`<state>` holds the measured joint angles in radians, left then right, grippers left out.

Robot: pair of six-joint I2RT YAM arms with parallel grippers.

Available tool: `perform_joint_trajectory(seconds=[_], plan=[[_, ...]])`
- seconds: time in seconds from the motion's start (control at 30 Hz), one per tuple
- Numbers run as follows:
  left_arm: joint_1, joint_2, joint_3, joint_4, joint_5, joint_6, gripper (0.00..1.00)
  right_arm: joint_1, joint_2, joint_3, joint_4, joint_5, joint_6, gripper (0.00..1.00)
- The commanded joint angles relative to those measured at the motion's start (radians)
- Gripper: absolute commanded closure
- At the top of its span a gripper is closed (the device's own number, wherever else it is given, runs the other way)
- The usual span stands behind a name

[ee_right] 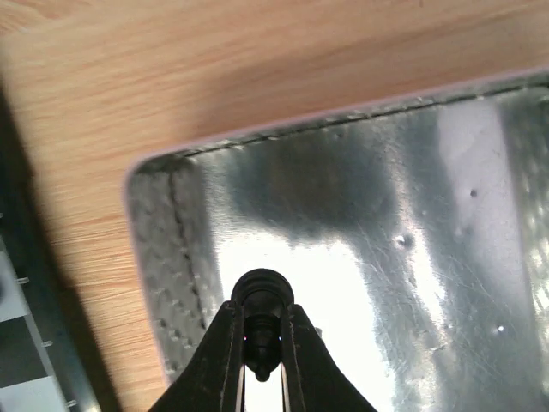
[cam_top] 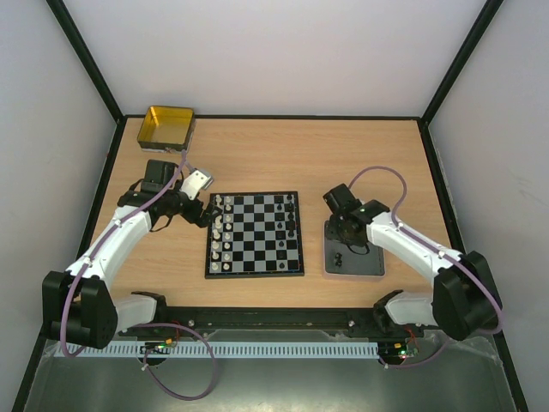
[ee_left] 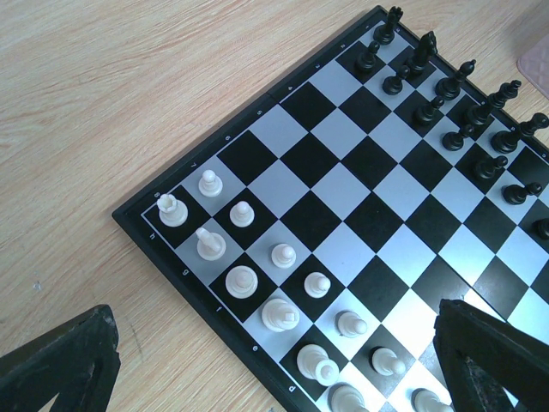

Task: Set up the chess pieces on the board
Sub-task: Pick up the chess piece from the storage box, then place the chess piece on the chessboard.

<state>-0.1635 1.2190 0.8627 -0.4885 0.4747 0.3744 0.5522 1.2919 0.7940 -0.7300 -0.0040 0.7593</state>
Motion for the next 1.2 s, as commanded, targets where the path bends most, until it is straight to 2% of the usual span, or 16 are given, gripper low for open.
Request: perform_joint_trajectory(seconds=[0.0, 0.23, 0.5, 1.17], plan=[[-0.005, -0.010, -0.007, -0.009, 0.015, 0.005, 0.01, 0.047, -0.026, 0.083, -0.095, 0.053, -0.002, 0.93], [-0.005, -0.014, -0.006, -0.010, 0.013, 0.004, 0.01, 0.190, 0.035, 0.133, -0.079, 0.035, 0.063, 0.93], [-0.005, -0.022, -0.007, -0.010, 0.012, 0.004, 0.01, 0.279, 0.131, 0.141, 0.012, -0.008, 0.109, 0.93], [-0.005, -0.018, -0.005, -0.009, 0.018, 0.007, 0.01, 0.334, 0.314, 0.238, 0.091, -0.043, 0.106, 0.94]])
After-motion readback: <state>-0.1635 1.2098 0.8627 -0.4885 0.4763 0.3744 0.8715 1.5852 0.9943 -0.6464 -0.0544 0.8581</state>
